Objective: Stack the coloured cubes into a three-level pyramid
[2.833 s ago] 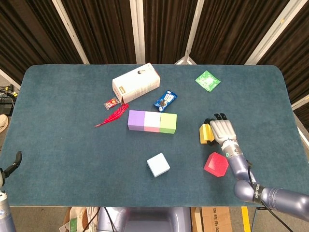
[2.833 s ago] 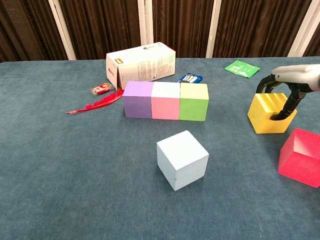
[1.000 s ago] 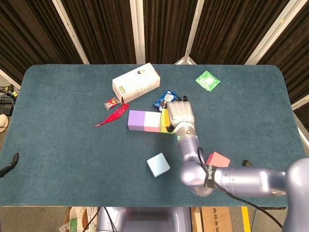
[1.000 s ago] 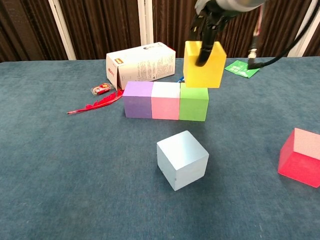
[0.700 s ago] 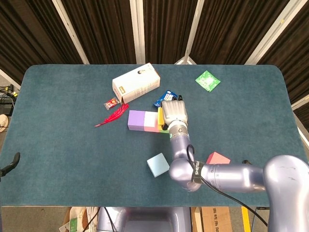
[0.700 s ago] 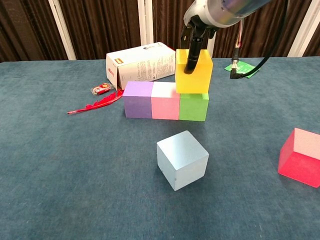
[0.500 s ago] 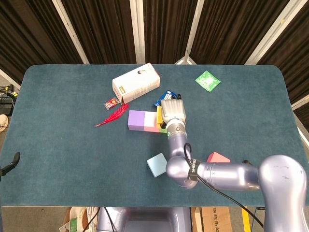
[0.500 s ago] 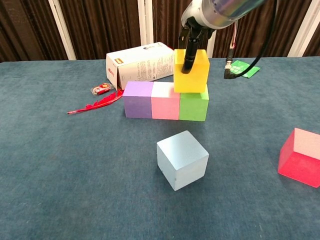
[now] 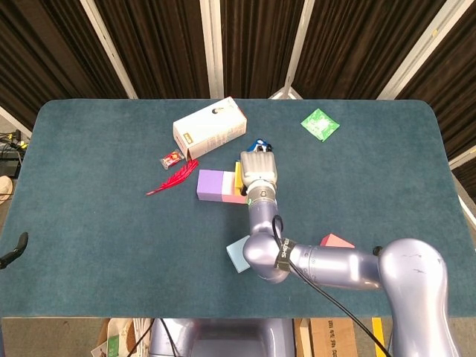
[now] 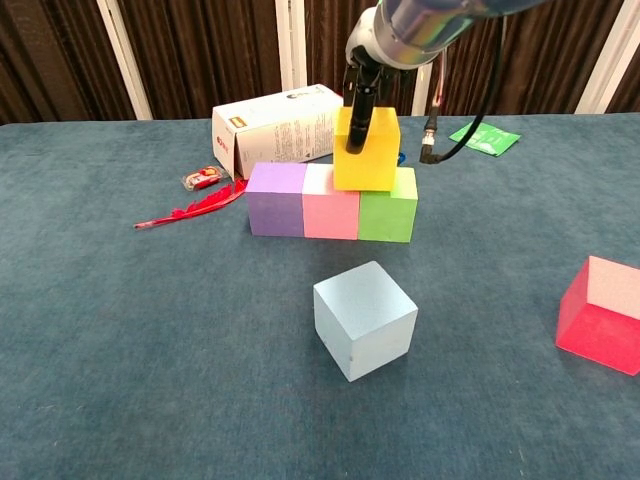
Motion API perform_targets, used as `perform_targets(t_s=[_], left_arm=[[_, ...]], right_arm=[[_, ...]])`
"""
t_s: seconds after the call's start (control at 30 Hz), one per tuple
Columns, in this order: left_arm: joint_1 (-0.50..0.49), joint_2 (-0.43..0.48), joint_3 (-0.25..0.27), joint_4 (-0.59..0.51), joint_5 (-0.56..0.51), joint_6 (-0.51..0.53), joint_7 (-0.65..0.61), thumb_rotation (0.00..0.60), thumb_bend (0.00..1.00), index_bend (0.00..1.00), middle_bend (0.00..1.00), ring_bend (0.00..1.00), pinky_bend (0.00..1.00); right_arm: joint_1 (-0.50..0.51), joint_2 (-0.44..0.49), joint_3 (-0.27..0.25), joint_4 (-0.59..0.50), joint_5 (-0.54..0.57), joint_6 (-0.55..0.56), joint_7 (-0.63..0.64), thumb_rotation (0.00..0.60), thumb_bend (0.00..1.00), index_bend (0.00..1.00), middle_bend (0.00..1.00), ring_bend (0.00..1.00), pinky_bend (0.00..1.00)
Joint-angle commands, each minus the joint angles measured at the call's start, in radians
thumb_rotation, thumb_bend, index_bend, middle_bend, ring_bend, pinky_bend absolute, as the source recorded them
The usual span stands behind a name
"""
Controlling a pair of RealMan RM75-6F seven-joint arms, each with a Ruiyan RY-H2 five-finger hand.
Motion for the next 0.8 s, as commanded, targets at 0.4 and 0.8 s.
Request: perform_targets(t_s=[0.4, 0.8], left_arm=[[-0.002, -0.001, -0.003, 0.002, -0.006, 0.003, -0.003, 0.600, 0.35, 0.05, 0.01, 0.00, 0.00], [-0.002, -0.002, -0.005, 0.004, -0.008, 0.005, -0.007, 0.600, 0.35, 0.05, 0.01, 0.00, 0.00]], right_arm=[[-0.004, -0.043, 0.030, 0.047, -0.018, -0.001, -0.042, 0.600, 0.27, 0.39, 0.36, 0.13, 0.00], [-0.014, -0.062, 0.057, 0.063, -0.034, 0.009, -0.065, 0.600, 0.27, 0.39, 0.36, 0.13, 0.00]])
